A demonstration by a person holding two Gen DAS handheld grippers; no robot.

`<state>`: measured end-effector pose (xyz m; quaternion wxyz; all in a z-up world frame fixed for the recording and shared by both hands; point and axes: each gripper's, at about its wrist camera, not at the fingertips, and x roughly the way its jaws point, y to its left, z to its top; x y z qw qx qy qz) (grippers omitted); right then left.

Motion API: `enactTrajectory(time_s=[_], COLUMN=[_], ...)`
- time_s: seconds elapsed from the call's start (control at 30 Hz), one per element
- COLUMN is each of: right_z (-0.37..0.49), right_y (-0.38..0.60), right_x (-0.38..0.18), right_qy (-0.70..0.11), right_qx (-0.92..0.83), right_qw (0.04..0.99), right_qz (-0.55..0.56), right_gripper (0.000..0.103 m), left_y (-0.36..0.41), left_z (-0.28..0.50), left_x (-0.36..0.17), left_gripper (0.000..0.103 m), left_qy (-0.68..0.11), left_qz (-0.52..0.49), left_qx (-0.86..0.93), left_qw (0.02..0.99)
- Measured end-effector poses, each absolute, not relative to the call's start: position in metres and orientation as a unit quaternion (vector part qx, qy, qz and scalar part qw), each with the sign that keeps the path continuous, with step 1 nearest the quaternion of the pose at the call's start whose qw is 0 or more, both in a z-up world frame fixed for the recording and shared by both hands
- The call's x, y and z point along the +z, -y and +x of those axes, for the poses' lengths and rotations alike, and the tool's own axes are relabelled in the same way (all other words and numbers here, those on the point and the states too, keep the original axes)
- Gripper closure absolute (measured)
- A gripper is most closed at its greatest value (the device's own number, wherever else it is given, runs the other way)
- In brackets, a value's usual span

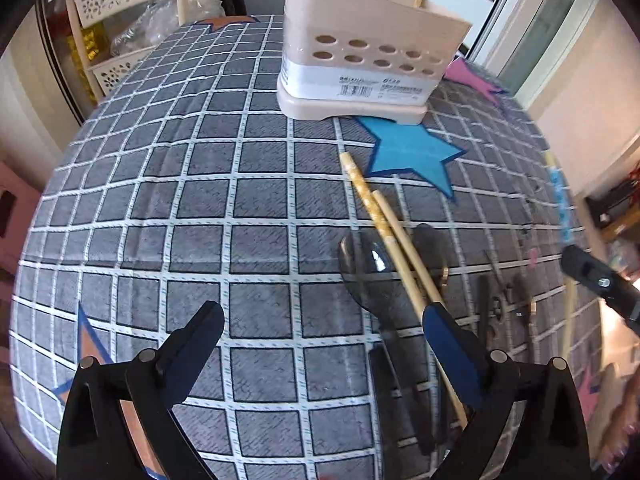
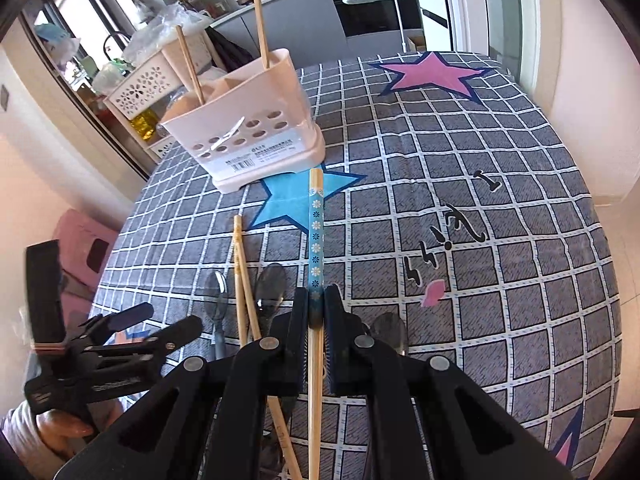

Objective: Organize utensils
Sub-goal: 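Grasp the blue patterned chopstick with right tool while left tool grasps a black spoon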

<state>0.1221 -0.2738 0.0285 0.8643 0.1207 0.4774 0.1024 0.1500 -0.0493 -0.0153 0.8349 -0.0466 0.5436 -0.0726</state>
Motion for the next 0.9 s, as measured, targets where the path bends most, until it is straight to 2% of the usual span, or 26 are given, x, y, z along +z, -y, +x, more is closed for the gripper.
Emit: enactTrajectory(time_s=[0.2,0.37,0.4,0.47,0.53,0.57,0.9], right_z=[0.119,0.116,0.116,0.114,0.113,0.112,0.112], right_y=[0.278,0.283,0.283,0.285,0.285,0.285,0.286], right_x=[0.030,0.031,0.031,0.031,0.030,0.029,0.034], right_qy=[-0.469,-0.464,-0.464,-0.462,-0.462,-0.462,-0.454], right_qx=[0.108,0.108,0.108,0.108,0.108,0.107,0.105], right_qw=[0.866,0.868,0.868,0.868,0.868,0.868,0.872], right_qz=[0.133,0.142,0.144,0.147,0.149,0.149,0.149], right_gripper=[0.095,0.095,0.095,0.095,0.095,0.095,0.095], left_y=[0.060,0.079,0.081,0.081,0.078,0.076,0.063], left_z=[0.162,0.164,0.164,0.164,0.163,0.163,0.142], left_x=[-0.029,-0.037,-0.036,-0.031,-0.030,-0.030,-0.016], left_gripper=[0.000,0.003,0.007,0.042,0.050,0.061,0.060], left_qy=[-0.580,-0.589,-0.585,-0.571,-0.566,-0.563,-0.518], left_qz=[-0.035,0.025,0.028,0.033,0.032,0.029,-0.016], left_qx=[-0.078,-0.064,-0.067,-0.080,-0.094,-0.101,-0.154], left_qw=[0.810,0.805,0.808,0.816,0.818,0.820,0.841])
